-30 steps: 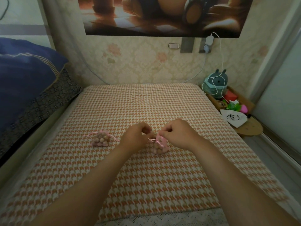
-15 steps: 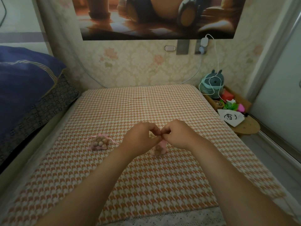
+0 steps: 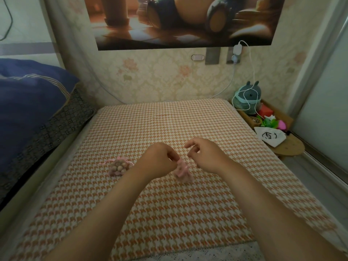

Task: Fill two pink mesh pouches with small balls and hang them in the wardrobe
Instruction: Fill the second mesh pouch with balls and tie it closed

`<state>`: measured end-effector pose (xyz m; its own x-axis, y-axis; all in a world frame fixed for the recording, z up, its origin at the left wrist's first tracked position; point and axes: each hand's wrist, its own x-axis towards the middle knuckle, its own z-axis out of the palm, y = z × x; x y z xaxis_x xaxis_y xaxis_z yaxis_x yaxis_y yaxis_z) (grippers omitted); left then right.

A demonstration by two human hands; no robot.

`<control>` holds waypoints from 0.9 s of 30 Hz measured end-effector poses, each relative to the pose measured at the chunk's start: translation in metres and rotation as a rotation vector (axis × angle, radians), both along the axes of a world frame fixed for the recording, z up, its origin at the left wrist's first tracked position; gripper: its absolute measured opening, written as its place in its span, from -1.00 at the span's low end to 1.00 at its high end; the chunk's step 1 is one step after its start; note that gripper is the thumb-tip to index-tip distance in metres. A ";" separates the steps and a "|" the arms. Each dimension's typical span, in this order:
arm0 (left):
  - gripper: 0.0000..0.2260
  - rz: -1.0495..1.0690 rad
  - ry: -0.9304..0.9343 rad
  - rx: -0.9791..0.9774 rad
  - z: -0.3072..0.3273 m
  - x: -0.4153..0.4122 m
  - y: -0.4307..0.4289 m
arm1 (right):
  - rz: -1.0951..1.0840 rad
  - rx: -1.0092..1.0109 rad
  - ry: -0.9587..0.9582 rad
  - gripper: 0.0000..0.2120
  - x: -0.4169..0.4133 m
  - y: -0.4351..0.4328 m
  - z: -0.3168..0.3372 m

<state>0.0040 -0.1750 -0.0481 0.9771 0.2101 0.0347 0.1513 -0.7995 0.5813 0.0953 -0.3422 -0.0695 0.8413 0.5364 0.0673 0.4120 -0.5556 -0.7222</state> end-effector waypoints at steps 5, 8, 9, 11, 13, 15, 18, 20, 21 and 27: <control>-0.84 0.030 0.003 0.013 0.006 -0.009 0.019 | 0.025 -0.137 -0.033 -0.78 -0.003 0.006 -0.016; -0.83 0.033 0.020 0.016 0.004 -0.013 0.024 | 0.021 -0.204 -0.073 -0.81 -0.005 0.015 -0.026; -0.82 0.024 0.029 0.030 0.003 -0.013 0.025 | 0.015 -0.220 -0.085 -0.81 -0.006 0.018 -0.029; -0.79 0.007 0.035 0.054 0.000 -0.014 0.028 | 0.002 -0.231 -0.081 -0.82 -0.005 0.022 -0.036; -0.76 -0.005 0.030 0.040 -0.002 -0.014 0.033 | -0.006 -0.229 -0.080 -0.83 -0.003 0.024 -0.041; -0.74 -0.019 0.026 0.008 -0.004 -0.014 0.037 | -0.018 -0.231 -0.100 -0.85 -0.001 0.026 -0.045; -0.75 -0.049 0.031 -0.058 -0.007 -0.014 0.041 | -0.032 -0.251 -0.129 -0.90 0.001 0.031 -0.047; -0.74 -0.075 0.024 -0.091 -0.009 -0.014 0.045 | -0.053 -0.222 -0.136 -0.93 0.002 0.034 -0.048; -0.73 -0.081 0.020 -0.103 -0.010 -0.014 0.047 | -0.069 -0.168 -0.131 -0.94 0.002 0.036 -0.047; -0.73 -0.084 0.014 -0.133 -0.013 -0.013 0.054 | -0.061 0.249 -0.155 -0.93 -0.015 0.055 -0.005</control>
